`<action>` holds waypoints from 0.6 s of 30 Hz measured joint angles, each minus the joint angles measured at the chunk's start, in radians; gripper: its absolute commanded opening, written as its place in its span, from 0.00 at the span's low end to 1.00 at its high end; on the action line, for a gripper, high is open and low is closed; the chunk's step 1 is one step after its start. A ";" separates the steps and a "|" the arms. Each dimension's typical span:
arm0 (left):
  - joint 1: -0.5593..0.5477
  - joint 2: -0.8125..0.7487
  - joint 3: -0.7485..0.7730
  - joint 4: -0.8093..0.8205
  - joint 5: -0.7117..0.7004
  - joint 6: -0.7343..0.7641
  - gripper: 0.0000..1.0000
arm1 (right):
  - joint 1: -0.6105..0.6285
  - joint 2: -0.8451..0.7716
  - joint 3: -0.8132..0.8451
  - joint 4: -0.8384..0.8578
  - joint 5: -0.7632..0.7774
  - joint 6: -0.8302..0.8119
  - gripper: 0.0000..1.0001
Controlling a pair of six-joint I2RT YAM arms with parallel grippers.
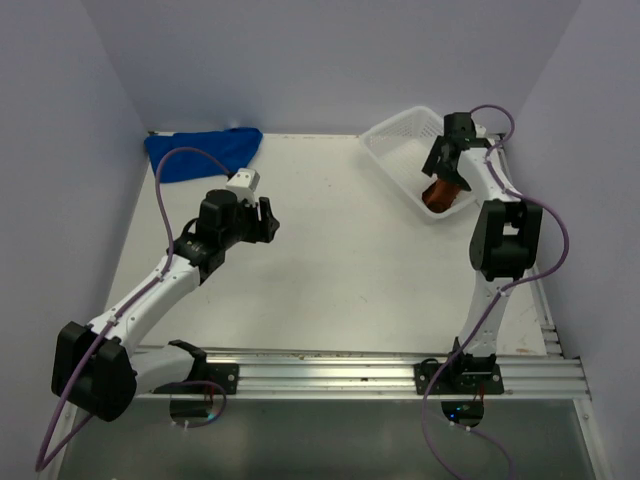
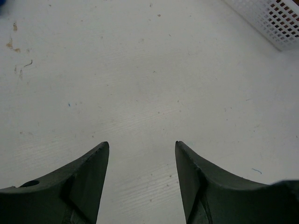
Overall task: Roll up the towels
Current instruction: Place the rolled towel into the container, then move the towel to the center of the board
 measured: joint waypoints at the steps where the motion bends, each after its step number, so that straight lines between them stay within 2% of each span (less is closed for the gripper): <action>1: 0.001 -0.001 0.000 -0.001 0.000 0.000 0.64 | 0.000 -0.014 0.000 -0.001 0.000 0.000 0.91; 8: 0.002 -0.019 0.000 -0.003 -0.010 0.008 0.70 | 0.001 -0.088 -0.005 -0.007 -0.002 0.000 0.91; 14: 0.002 -0.027 0.008 -0.005 -0.044 0.018 0.86 | 0.024 -0.209 -0.082 0.014 -0.043 0.000 0.91; 15: 0.002 -0.029 0.008 -0.006 -0.053 0.018 0.93 | 0.036 -0.232 -0.095 0.024 -0.051 -0.001 0.91; 17: 0.003 -0.029 0.014 -0.011 -0.075 0.016 1.00 | 0.069 -0.279 -0.119 0.040 -0.063 -0.007 0.90; 18: 0.004 -0.029 0.023 -0.022 -0.095 0.014 1.00 | 0.084 -0.299 -0.129 0.047 -0.071 -0.009 0.89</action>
